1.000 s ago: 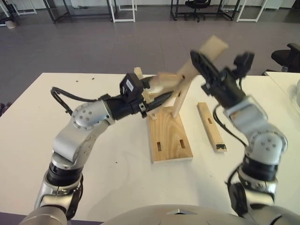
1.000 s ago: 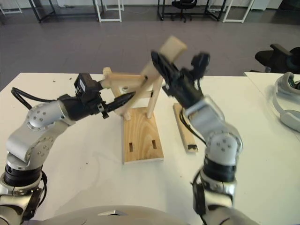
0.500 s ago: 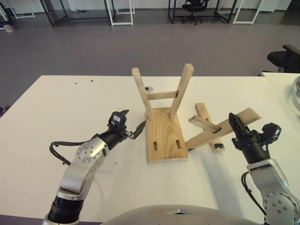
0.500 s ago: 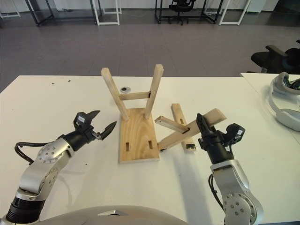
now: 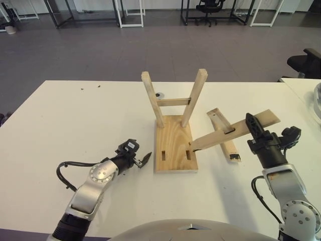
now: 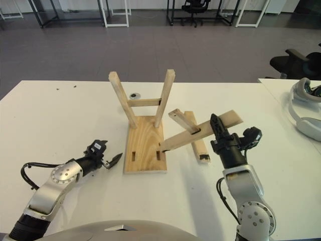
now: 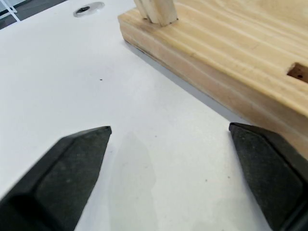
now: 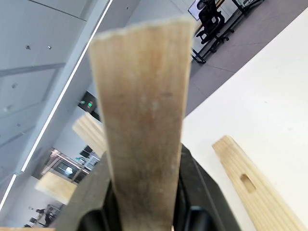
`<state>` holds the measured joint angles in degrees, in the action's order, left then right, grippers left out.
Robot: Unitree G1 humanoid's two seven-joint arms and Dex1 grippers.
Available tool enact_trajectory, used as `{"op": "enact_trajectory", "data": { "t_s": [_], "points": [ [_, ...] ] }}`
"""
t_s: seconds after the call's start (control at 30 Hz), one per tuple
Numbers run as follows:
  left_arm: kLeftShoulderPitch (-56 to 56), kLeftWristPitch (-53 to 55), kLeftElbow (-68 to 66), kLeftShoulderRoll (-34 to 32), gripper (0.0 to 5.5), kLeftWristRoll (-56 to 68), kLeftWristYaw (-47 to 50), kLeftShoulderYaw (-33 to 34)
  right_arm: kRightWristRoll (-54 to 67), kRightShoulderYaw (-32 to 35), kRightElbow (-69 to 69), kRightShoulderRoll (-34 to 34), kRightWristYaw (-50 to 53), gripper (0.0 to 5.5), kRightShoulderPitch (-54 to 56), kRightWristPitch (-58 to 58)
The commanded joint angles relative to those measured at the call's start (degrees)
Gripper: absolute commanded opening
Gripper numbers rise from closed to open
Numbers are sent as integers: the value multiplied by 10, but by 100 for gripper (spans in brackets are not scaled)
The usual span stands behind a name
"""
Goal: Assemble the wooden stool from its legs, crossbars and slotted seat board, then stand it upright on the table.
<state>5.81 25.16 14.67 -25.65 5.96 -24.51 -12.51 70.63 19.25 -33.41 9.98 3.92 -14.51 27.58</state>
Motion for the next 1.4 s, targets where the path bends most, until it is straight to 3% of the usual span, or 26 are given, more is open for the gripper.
{"op": "enact_trajectory", "data": {
  "t_s": [0.03,0.43,0.67,1.03,1.27,1.4],
  "points": [
    [-15,44,15,9,451,10,-20,-16,-43,-23,4,5,0,103,-24,7],
    [-29,94,40,48,451,12,-17,-25,27,-2,-26,72,55,103,-7,41],
    [-41,119,87,100,451,82,-21,8,-247,-110,-54,136,71,105,5,41],
    [-64,131,87,96,451,102,-15,24,-430,-226,35,168,-6,107,23,26],
    [-62,119,74,94,451,98,-9,31,-370,-147,12,114,-38,109,83,-33],
    [-67,110,62,94,451,95,-8,35,-363,-132,-8,122,-70,197,132,-33]
  ]
}}
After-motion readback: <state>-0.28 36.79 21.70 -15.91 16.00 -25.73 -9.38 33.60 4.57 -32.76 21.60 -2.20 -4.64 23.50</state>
